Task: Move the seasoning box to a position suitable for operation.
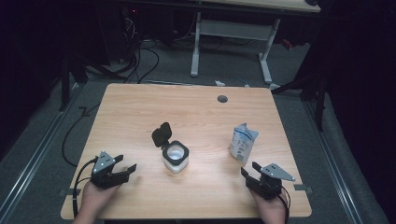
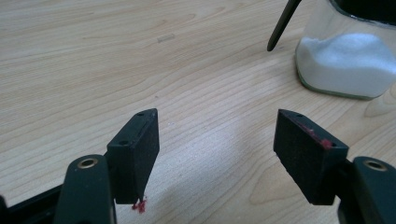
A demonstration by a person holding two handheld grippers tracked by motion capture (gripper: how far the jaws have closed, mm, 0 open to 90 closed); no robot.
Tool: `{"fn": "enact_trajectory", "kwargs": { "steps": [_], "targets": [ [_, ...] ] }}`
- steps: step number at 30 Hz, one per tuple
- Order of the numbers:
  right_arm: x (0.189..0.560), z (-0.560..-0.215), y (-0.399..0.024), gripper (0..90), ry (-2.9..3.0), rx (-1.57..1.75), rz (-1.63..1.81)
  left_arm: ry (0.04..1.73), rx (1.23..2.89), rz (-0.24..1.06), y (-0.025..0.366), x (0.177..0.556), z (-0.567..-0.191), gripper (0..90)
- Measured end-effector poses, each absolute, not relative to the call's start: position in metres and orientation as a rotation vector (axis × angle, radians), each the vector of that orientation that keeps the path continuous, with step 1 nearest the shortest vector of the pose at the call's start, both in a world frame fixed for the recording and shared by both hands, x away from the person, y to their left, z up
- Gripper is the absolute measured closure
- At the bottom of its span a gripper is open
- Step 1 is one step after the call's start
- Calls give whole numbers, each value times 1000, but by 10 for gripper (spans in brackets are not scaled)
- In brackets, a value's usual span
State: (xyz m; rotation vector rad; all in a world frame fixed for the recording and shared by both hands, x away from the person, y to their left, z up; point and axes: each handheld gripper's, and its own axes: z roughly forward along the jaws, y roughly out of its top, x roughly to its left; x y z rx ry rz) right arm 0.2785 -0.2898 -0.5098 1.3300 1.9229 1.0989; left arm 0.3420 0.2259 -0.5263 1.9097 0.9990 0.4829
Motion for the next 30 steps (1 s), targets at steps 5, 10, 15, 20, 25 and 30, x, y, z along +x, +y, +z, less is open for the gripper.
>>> {"fn": "enact_trajectory", "kwargs": {
  "steps": [5,10,15,20,25,30],
  "targets": [
    [272,-510,-284,501,1938,1315,1096,1002,1902,464,222,345,-526,324],
    [271,-510,-278,513,1947,1308,1105,1004,1892,447,219,346,-526,325],
    [276,-512,-269,518,1980,1295,1105,1008,1889,444,217,344,-527,349],
    [283,-513,-257,527,2002,1270,1118,1019,1889,454,216,339,-528,354],
    [292,-513,-240,544,2036,1225,1134,1015,1896,469,212,334,-527,353],
    [301,-514,-222,541,2070,1188,1139,1013,1910,483,206,329,-527,355]
  ]
}}
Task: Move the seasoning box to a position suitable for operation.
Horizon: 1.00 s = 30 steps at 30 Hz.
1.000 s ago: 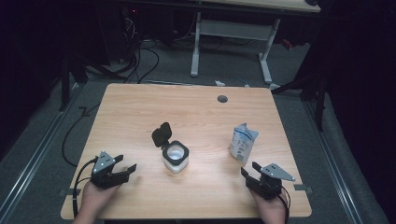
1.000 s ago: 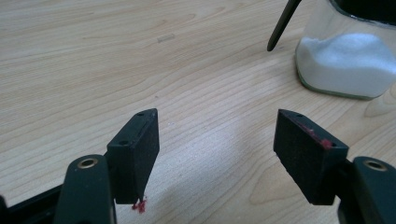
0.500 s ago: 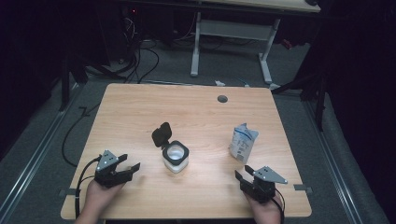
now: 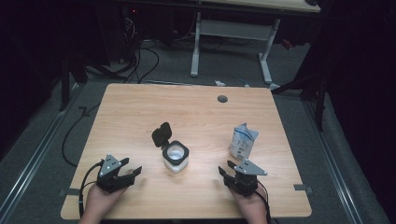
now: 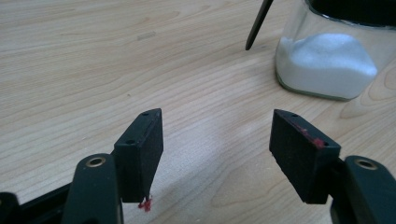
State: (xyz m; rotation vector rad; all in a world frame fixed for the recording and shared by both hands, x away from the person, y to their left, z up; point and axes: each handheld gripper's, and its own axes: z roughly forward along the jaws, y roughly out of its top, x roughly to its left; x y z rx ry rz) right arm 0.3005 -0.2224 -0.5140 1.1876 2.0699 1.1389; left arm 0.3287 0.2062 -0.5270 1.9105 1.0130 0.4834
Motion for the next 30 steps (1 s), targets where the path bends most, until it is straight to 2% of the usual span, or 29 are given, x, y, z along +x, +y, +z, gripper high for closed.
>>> {"fn": "enact_trajectory", "kwargs": {
  "steps": [9,11,17,24,28,30],
  "targets": [
    [315,-515,-200,537,2109,1148,1168,1015,1885,484,205,327,-524,403],
    [318,-515,-195,554,2117,1141,1162,1009,1888,482,203,327,-524,405],
    [326,-512,-176,598,2152,1111,1173,1006,1879,464,199,330,-521,483],
    [335,-508,-162,655,2152,1122,1207,1033,1868,432,194,340,-520,627],
    [332,-511,-156,766,2183,1075,1182,1051,1847,436,191,346,-517,730],
    [330,-512,-154,786,2192,1069,1188,1061,1833,436,190,350,-517,780]
  ]
}}
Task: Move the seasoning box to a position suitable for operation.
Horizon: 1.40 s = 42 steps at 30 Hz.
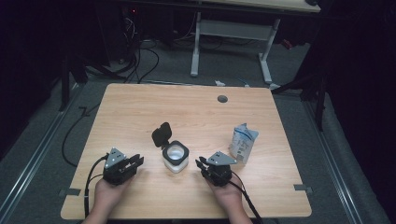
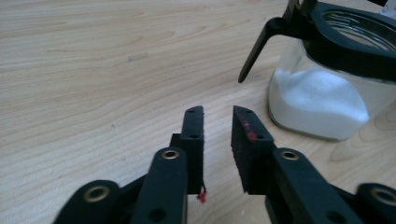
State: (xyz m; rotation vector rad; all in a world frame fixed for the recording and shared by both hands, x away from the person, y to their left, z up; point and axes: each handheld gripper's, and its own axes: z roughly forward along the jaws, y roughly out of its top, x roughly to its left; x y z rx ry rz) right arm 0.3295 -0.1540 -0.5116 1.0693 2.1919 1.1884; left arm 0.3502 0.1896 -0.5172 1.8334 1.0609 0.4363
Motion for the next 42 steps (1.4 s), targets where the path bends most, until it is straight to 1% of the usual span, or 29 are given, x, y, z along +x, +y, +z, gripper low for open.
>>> {"fn": "enact_trajectory", "kwargs": {
  "steps": [4,7,19,22,30,42],
  "targets": [
    [327,-512,-151,827,2198,1057,1197,1068,1835,446,183,355,-515,842],
    [326,-512,-147,853,2201,1042,1206,1053,1837,452,177,358,-510,862],
    [327,-517,-142,861,2211,1055,1223,1022,1810,451,161,371,-488,876],
    [326,-517,-141,900,2210,1060,1222,1013,1800,452,158,375,-482,883],
    [323,-518,-133,900,2232,1022,1226,986,1768,446,151,380,-467,887],
    [326,-518,-122,897,2253,998,1207,984,1757,422,150,379,-463,886]
  ]
}}
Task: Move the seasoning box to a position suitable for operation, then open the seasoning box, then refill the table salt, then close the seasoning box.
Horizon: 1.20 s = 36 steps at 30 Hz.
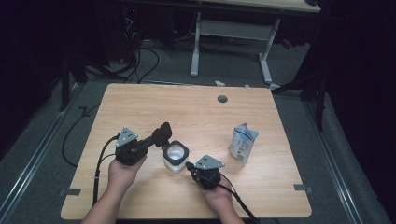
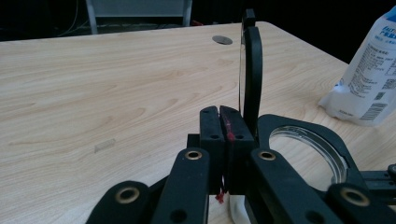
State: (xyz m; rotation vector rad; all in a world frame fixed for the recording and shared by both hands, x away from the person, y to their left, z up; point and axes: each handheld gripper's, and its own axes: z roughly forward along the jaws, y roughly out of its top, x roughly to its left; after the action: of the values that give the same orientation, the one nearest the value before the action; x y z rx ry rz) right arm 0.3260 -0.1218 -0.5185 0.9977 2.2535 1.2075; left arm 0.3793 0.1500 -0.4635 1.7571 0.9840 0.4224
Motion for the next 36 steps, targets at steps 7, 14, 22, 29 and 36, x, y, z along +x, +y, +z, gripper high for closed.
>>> {"fn": "enact_trajectory", "kwargs": {
  "steps": [7,14,22,29,36],
  "targets": [
    [325,-519,-120,896,2252,991,1210,983,1730,413,150,378,-467,887],
    [327,-520,-119,897,2254,991,1213,988,1741,417,151,374,-468,882],
    [325,-519,-118,898,2256,982,1214,965,1739,413,147,369,-467,884],
    [324,-518,-118,898,2250,982,1215,924,1757,396,139,359,-469,880],
    [324,-517,-119,899,2251,980,1221,902,1786,414,134,350,-475,868]
  ]
}}
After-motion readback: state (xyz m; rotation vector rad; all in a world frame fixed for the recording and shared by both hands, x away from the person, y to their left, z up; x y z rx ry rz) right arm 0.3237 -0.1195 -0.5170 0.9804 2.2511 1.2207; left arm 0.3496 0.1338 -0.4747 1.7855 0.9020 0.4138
